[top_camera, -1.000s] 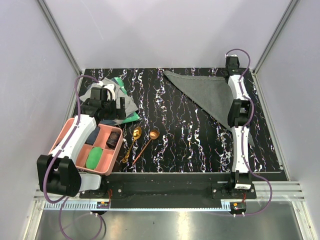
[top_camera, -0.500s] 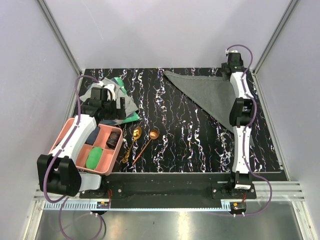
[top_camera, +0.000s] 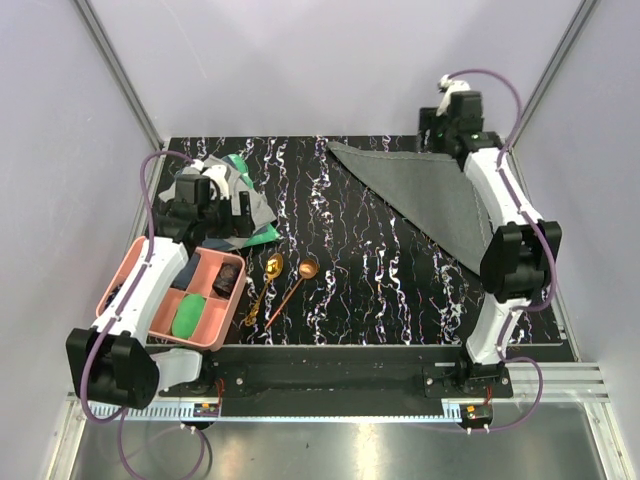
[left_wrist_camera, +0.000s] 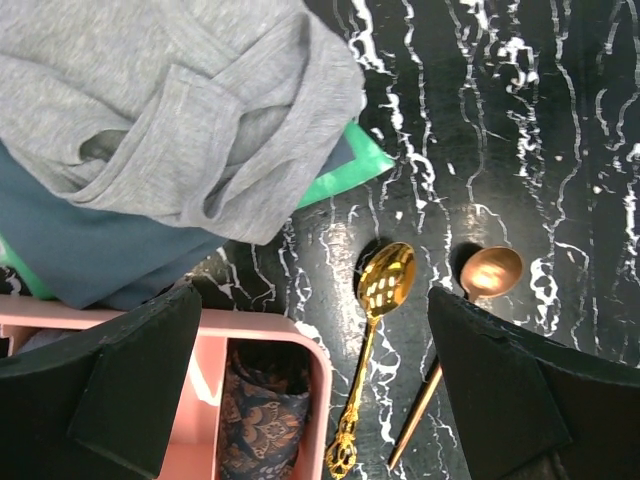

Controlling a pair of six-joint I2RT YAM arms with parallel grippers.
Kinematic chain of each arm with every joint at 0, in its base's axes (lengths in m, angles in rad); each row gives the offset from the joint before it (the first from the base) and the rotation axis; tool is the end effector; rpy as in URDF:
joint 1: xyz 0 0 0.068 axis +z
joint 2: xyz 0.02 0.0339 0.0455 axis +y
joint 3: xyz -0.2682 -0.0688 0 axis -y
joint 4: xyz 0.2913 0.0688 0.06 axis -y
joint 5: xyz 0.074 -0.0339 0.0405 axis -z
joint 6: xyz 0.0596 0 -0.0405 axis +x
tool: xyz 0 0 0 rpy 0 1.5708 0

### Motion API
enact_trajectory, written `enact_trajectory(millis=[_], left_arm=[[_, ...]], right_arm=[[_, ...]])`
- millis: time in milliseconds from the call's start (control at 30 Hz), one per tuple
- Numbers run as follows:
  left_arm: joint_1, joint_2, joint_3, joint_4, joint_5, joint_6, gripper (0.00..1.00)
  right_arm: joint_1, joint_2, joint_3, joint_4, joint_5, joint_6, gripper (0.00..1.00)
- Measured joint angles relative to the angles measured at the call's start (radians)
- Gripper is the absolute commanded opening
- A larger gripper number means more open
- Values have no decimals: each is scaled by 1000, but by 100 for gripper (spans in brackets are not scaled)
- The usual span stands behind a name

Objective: Fold the napkin, place the utensils inside, and roll it up
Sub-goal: Fold the napkin

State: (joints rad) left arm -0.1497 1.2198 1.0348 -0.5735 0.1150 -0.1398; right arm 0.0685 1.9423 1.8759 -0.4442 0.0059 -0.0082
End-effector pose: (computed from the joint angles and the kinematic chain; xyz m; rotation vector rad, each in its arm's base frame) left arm 0.3172 -0.0548 0.2791 0.0695 2.3387 -0.2783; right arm 0.5273 0.0358 0.3387 -0.0762 2.0801 0.0306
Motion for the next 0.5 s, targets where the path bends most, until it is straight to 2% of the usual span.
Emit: enact_trajectory(millis=[133, 267, 367, 500], left_arm=[[-59, -17, -16, 8, -12, -19, 96], [-209, -34, -68, 54, -21, -80, 96], [-302, -35, -149, 111, -12, -148, 96], [-356, -9, -261, 192, -12, -230, 96]], right_arm=[[79, -100, -248, 45, -86, 108, 70], [82, -166, -492, 59, -149, 206, 70], [71, -235, -610, 58, -177, 251, 70], [65, -362, -706, 85, -211, 285, 70]])
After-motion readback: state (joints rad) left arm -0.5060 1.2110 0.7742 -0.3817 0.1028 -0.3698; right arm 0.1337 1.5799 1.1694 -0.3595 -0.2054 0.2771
